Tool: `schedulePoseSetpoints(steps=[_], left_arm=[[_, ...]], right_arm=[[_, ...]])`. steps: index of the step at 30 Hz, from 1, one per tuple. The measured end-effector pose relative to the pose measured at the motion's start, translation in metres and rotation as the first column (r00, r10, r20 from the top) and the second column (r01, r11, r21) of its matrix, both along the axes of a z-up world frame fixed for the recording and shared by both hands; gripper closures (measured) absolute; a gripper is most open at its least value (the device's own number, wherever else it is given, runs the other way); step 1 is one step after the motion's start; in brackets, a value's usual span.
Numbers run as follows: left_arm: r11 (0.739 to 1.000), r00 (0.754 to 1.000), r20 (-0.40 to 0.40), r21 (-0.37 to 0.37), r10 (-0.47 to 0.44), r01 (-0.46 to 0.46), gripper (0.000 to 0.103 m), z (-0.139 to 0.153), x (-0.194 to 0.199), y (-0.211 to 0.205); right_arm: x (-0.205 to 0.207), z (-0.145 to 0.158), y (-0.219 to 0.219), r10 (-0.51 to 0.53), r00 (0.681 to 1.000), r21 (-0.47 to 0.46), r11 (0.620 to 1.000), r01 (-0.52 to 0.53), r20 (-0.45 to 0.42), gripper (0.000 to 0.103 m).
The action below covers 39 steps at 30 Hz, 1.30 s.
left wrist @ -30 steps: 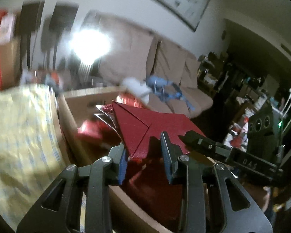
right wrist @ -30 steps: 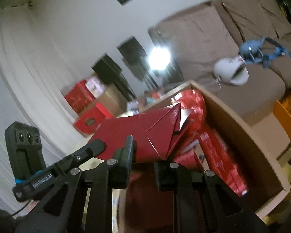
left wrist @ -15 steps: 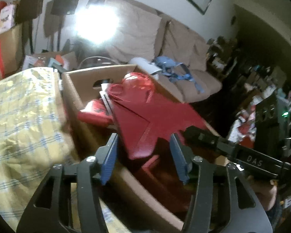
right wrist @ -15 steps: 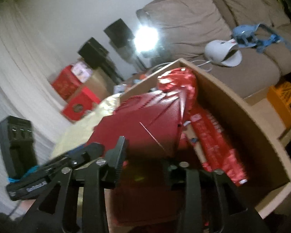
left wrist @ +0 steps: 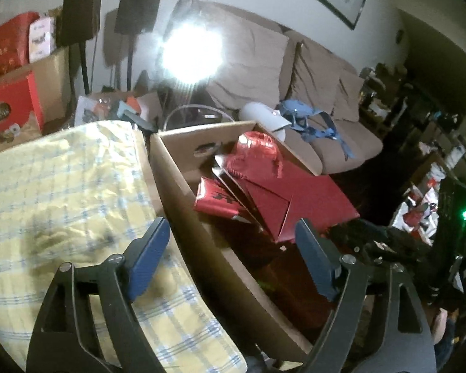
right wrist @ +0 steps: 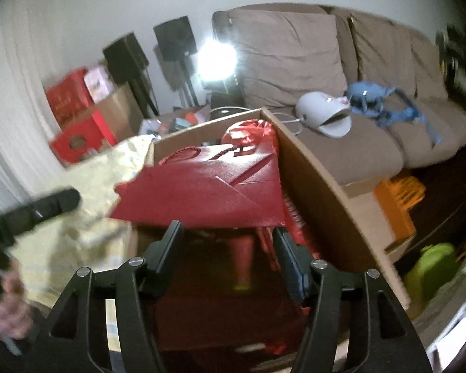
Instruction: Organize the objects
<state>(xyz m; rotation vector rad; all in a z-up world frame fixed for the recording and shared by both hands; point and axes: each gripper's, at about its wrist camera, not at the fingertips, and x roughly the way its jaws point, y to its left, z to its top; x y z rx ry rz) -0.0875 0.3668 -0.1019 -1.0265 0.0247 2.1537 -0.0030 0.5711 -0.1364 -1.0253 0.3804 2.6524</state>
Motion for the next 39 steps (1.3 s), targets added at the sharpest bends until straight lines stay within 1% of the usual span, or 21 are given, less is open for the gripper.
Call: schedulePoseSetpoints(steps=[1, 3, 4, 6, 9, 11, 12, 14, 16, 18, 19, 22, 27, 34, 36, 39], left_arm=[[1.0, 1.0, -0.013, -0.005, -0.003, 0.003, 0.021, 0.004, 0.003, -0.001], [1.0, 0.999, -0.044, -0.026, -0.004, 0.003, 0.013, 0.011, 0.007, -0.002], [0.999, 0.998, -0.057, -0.034, -0.002, 0.0, 0.009, 0.015, 0.008, -0.001], [0.999, 0.996, -0.091, -0.046, 0.002, -0.007, 0.009, 0.022, 0.013, -0.002], [0.999, 0.987, -0.156, -0.041, 0.028, -0.035, 0.009, 0.035, 0.019, -0.006], [0.997, 0.979, -0.201, -0.047, 0.044, -0.055, 0.0, 0.043, 0.024, -0.009], [0.997, 0.975, -0.218, -0.047, 0.048, -0.06, 0.0, 0.048, 0.026, -0.011], [0.997, 0.974, -0.223, -0.051, 0.041, -0.054, 0.0, 0.053, 0.028, -0.012], [0.998, 0.98, -0.197, -0.059, 0.014, -0.026, 0.0, 0.057, 0.028, -0.012], [0.998, 0.985, -0.173, -0.06, -0.006, -0.005, 0.0, 0.061, 0.028, -0.012], [0.998, 0.984, -0.176, -0.058, -0.004, -0.006, 0.0, 0.062, 0.029, -0.013], [0.998, 0.98, -0.197, -0.065, -0.003, -0.01, 0.0, 0.065, 0.032, -0.015], [0.997, 0.977, -0.215, -0.072, 0.008, -0.024, 0.0, 0.068, 0.035, -0.018], [0.997, 0.974, -0.228, -0.075, 0.016, -0.034, 0.0, 0.073, 0.037, -0.023], [0.995, 0.966, -0.257, -0.085, 0.028, -0.051, 0.0, 0.075, 0.04, -0.024], [0.992, 0.948, -0.316, -0.102, 0.034, -0.069, 0.0, 0.08, 0.047, -0.023]], right_arm=[[-0.001, 0.002, -0.006, 0.0, 1.0, 0.044, 0.999, -0.001, 0.02, 0.042], [-0.004, 0.005, -0.015, 0.002, 0.999, 0.099, 0.995, -0.008, 0.054, 0.042], [-0.004, 0.006, -0.017, 0.005, 0.998, 0.106, 0.994, -0.011, 0.06, 0.042], [-0.003, 0.009, -0.022, 0.009, 0.998, 0.119, 0.993, -0.016, 0.064, 0.042], [0.003, 0.018, -0.025, 0.008, 1.0, 0.133, 0.991, -0.011, 0.023, 0.039], [0.007, 0.023, -0.025, -0.003, 1.0, 0.138, 0.99, 0.001, 0.017, 0.039], [0.008, 0.026, -0.025, -0.012, 1.0, 0.145, 0.989, 0.009, 0.021, 0.038], [0.012, 0.033, -0.026, -0.034, 0.999, 0.16, 0.987, 0.029, 0.027, 0.037], [0.017, 0.042, -0.027, -0.065, 0.997, 0.166, 0.984, 0.059, 0.029, 0.033], [0.023, 0.05, -0.029, -0.081, 0.997, 0.162, 0.984, 0.077, 0.016, 0.022], [0.026, 0.054, -0.03, -0.087, 0.996, 0.162, 0.983, 0.085, 0.008, 0.02], [0.031, 0.061, -0.031, -0.117, 0.993, 0.169, 0.979, 0.112, 0.024, 0.02], [0.039, 0.068, -0.037, -0.149, 0.986, 0.176, 0.975, 0.133, 0.078, 0.019], [0.044, 0.073, -0.04, -0.154, 0.985, 0.18, 0.974, 0.139, 0.073, 0.019], [0.044, 0.073, -0.04, -0.153, 0.986, 0.181, 0.974, 0.138, 0.073, 0.019], [0.044, 0.073, -0.041, -0.155, 0.985, 0.185, 0.973, 0.139, 0.074, 0.019]])
